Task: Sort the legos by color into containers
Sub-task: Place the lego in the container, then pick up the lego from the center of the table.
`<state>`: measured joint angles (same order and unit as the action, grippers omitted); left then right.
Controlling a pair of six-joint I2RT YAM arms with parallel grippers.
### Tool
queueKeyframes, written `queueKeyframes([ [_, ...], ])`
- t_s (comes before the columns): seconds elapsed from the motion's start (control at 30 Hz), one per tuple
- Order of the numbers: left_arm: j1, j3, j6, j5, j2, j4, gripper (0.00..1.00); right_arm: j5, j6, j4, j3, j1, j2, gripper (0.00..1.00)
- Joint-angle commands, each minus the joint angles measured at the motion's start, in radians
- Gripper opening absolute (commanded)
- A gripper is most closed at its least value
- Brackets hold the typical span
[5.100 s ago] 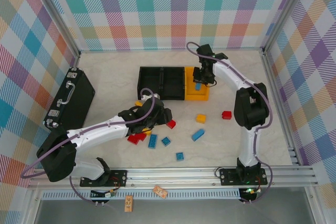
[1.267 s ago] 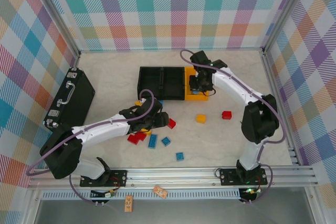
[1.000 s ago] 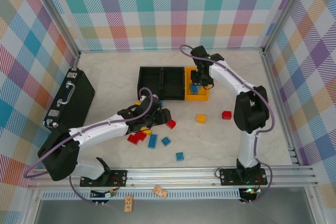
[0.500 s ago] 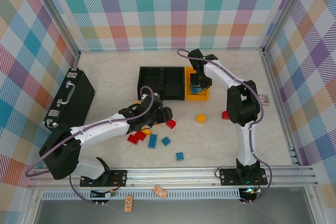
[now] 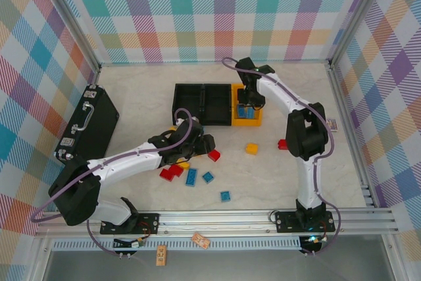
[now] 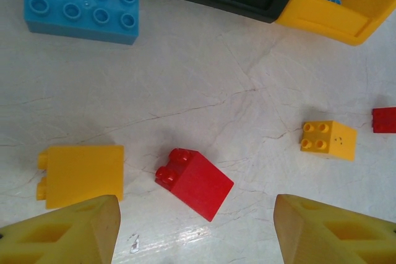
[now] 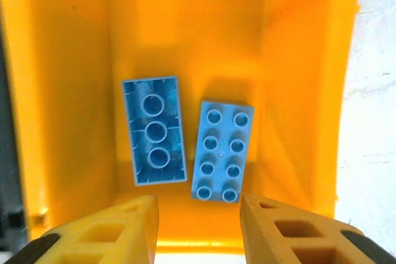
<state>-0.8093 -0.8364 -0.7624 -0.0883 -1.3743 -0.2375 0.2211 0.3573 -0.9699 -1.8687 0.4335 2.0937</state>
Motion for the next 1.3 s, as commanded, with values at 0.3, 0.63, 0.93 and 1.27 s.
queueKeyframes([
  [0.3, 0.0, 0.009, -0.005, -0.053, 0.079, -0.124, 0.67, -0.141, 0.044, 0.103, 0.284, 0.027, -0.355, 0.41],
  [0.63, 0.008, -0.021, -0.005, -0.088, 0.055, -0.239, 0.66, -0.288, 0.078, 0.258, 0.62, 0.031, -0.593, 0.46],
  [0.93, 0.009, -0.074, 0.01, -0.097, -0.058, -0.279, 0.66, -0.327, 0.109, 0.302, 0.824, 0.033, -0.717, 0.47],
  [1.27, 0.024, -0.225, 0.073, -0.158, -0.272, -0.357, 0.68, -0.373, 0.154, 0.328, 0.951, 0.086, -0.805, 0.47],
])
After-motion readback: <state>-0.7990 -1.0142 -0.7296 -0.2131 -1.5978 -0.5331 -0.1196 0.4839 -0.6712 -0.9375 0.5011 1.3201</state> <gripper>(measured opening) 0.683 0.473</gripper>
